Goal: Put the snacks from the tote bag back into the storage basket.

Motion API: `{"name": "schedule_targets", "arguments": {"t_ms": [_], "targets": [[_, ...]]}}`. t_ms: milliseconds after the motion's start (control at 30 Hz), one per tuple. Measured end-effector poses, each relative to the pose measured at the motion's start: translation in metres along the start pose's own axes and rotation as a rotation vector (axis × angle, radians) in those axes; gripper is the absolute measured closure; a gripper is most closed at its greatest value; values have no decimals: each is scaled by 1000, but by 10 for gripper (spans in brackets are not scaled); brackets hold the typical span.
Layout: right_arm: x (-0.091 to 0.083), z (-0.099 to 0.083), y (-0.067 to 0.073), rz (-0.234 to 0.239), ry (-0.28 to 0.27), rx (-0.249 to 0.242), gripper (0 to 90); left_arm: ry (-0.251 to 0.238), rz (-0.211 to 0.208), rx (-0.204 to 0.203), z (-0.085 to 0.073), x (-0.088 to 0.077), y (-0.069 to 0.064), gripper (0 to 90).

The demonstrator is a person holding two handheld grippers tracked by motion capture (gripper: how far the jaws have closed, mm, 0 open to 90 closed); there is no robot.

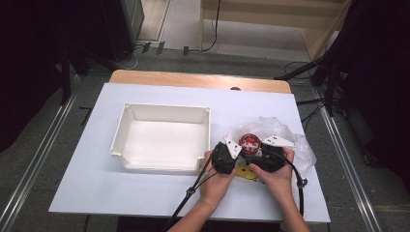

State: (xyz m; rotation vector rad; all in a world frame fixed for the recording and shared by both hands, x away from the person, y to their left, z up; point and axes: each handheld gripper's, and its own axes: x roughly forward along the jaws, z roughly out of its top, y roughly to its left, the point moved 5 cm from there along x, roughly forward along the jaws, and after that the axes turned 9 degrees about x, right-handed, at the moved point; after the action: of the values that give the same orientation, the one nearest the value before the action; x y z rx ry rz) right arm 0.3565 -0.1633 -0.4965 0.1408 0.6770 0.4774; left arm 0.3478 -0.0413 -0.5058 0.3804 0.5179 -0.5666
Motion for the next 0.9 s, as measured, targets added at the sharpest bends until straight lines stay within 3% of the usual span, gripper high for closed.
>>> {"name": "schedule_targets", "arguments": {"t_ms": [200,333,433,533,700,767,900], "targets": [[6,0,0,-9,29,9,232,1,0,3,0,0,0,900],[3,1,2,-44,0,-36,259,-2,0,0,0,0,0,900],[0,2,-1,-37,4,-12,262,-3,1,-16,0,0,1,894],[-5,5,-4,-48,-1,-10,262,-8,-6,-20,1,-1,2,850],[-16,9,-7,-39,-12,2,263,-7,-69,-68,1,-5,2,723],[-18,10,-8,-41,-12,5,262,-14,-89,-67,1,-10,0,691],[-21,10,-11,-42,-16,11,262,-47,-75,-38,7,-22,-5,686]]}}
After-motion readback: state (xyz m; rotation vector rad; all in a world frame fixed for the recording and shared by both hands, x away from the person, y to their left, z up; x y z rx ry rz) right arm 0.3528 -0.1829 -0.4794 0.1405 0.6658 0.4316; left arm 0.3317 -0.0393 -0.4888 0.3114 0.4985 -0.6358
